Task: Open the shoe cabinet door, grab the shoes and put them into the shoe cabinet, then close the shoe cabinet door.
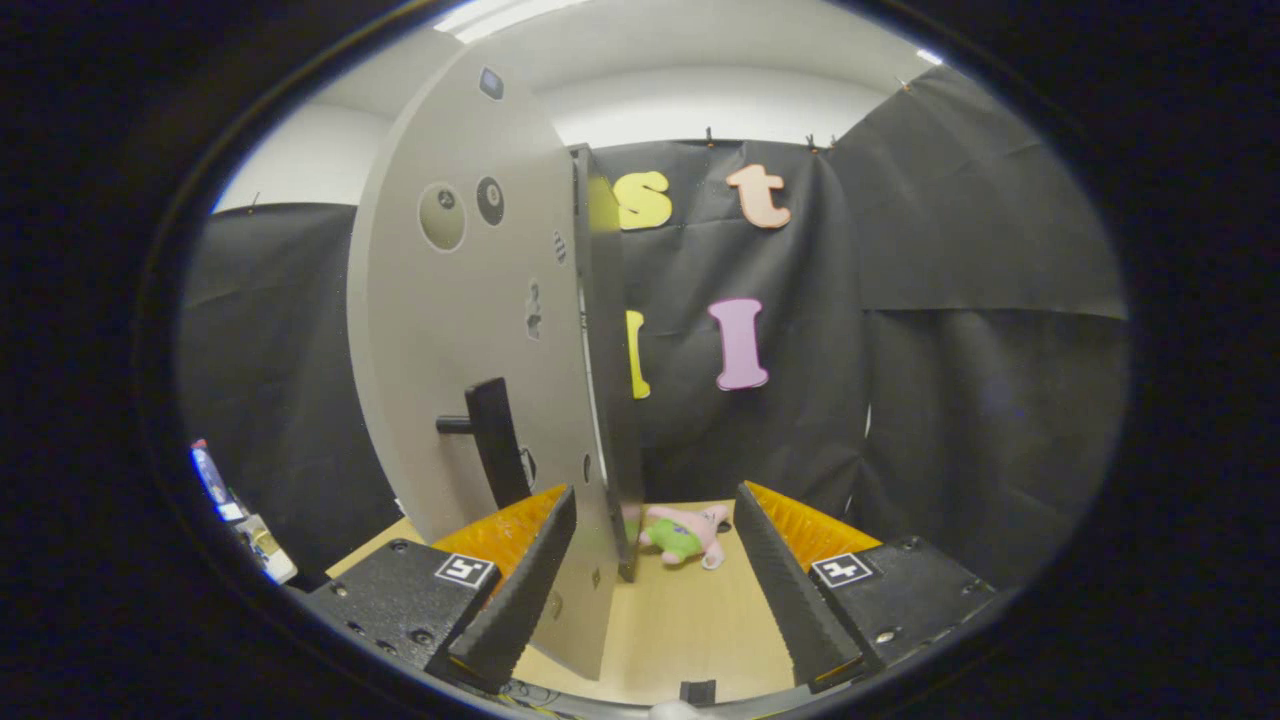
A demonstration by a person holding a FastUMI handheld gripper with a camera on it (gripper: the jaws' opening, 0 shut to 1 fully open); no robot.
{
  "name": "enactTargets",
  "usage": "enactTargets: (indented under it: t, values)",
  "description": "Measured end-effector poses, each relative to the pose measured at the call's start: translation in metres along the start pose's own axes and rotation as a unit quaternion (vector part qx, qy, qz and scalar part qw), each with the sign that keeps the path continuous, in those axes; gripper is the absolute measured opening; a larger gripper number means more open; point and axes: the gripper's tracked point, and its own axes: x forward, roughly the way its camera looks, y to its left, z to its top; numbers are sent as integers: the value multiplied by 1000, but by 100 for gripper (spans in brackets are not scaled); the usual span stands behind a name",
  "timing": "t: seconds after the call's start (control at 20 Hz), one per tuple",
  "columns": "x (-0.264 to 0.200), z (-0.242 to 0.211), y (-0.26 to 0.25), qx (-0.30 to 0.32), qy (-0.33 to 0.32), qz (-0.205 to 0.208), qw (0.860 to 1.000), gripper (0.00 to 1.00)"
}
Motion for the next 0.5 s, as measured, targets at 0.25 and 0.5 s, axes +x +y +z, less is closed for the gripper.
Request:
enactTargets:
  t: [0.25, 0.5]
  values:
    - [3, 1, 17, -16, 1, 25, 1000, 97]
    - [6, 0, 50, -36, 2, 24, 999, 96]
